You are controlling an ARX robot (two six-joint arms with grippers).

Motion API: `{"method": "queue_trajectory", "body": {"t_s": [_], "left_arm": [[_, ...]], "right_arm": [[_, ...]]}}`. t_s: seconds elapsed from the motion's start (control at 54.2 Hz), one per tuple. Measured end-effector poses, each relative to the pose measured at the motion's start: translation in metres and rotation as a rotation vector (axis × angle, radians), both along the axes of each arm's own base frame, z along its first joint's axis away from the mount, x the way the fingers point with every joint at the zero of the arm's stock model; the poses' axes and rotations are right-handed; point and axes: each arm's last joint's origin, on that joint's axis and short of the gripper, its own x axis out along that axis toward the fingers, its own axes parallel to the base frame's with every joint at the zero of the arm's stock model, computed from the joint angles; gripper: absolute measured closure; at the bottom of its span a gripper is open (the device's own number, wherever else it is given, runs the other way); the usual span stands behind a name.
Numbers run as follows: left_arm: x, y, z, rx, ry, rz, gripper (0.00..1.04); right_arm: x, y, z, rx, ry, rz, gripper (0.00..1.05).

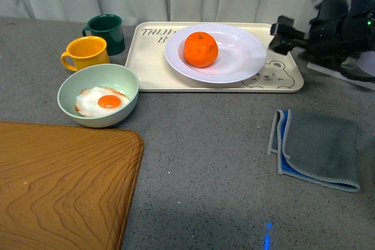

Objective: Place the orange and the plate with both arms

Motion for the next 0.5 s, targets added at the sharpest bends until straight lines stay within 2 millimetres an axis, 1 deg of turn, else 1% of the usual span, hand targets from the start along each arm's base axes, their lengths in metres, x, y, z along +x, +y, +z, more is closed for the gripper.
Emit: {"method": "queue_trajectory", "body": {"t_s": [0.018, 0.037, 0.055, 0.092, 0.111, 0.147, 0.166, 0.184, 0.24, 0.258, 0.295, 0.313, 0.332, 0.369, 0.387, 0.424, 0.442, 0.479, 0.498], "left_arm": [[0.0, 0.0, 0.0, 0.0, 0.0, 0.0, 0.07], [0.0, 0.0, 0.0, 0.0, 0.0, 0.0, 0.07], [0.0, 0.0, 0.0, 0.0, 0.0, 0.0, 0.07], [0.0, 0.0, 0.0, 0.0, 0.0, 0.0, 0.07], [0.0, 0.0, 0.0, 0.0, 0.0, 0.0, 0.07], [0.0, 0.0, 0.0, 0.0, 0.0, 0.0, 0.07], [0.0, 0.0, 0.0, 0.0, 0.0, 0.0, 0.07], [0.0, 0.0, 0.0, 0.0, 0.0, 0.0, 0.07], [0.0, 0.0, 0.0, 0.0, 0.0, 0.0, 0.07], [0.0, 0.0, 0.0, 0.0, 0.0, 0.0, 0.07], [0.0, 0.0, 0.0, 0.0, 0.0, 0.0, 0.07], [0.0, 0.0, 0.0, 0.0, 0.0, 0.0, 0.07], [0.0, 0.0, 0.0, 0.0, 0.0, 0.0, 0.07], [0.0, 0.0, 0.0, 0.0, 0.0, 0.0, 0.07], [0.0, 0.0, 0.0, 0.0, 0.0, 0.0, 0.07], [0.0, 0.0, 0.0, 0.0, 0.0, 0.0, 0.07], [0.0, 0.0, 0.0, 0.0, 0.0, 0.0, 0.07], [0.0, 0.0, 0.0, 0.0, 0.0, 0.001, 0.07], [0.0, 0.0, 0.0, 0.0, 0.0, 0.0, 0.07]], "right_arm": [[-0.006, -0.001, 0.005, -0.055, -0.088, -0.038, 0.38], [-0.009, -0.002, 0.008, -0.073, -0.126, -0.061, 0.39], [-0.023, -0.004, 0.015, -0.129, -0.238, -0.107, 0.45], [-0.046, -0.008, 0.029, -0.157, -0.373, -0.146, 0.52], [-0.064, -0.01, 0.04, -0.165, -0.449, -0.16, 0.57], [-0.091, -0.014, 0.058, -0.165, -0.526, -0.164, 0.64], [-0.111, -0.016, 0.071, -0.17, -0.566, -0.166, 0.7], [-0.118, -0.017, 0.075, -0.17, -0.579, -0.167, 0.71], [-0.158, -0.021, 0.094, -0.171, -0.629, -0.174, 0.82], [-0.164, -0.022, 0.095, -0.171, -0.632, -0.175, 0.84], [-0.191, -0.026, 0.096, -0.176, -0.629, -0.173, 0.91], [-0.198, -0.027, 0.096, -0.178, -0.623, -0.172, 0.93], [-0.21, -0.029, 0.093, -0.182, -0.606, -0.168, 0.97], [-0.226, -0.031, 0.088, -0.187, -0.579, -0.161, 1.01], [-0.237, -0.033, 0.084, -0.194, -0.556, -0.153, 1.04], [-0.26, -0.04, 0.076, -0.195, -0.509, -0.131, 1.04], [-0.265, -0.042, 0.074, -0.194, -0.5, -0.127, 1.04], [-0.284, -0.047, 0.071, -0.198, -0.485, -0.139, 1.04], [-0.288, -0.048, 0.069, -0.2, -0.464, -0.14, 1.04]]}}
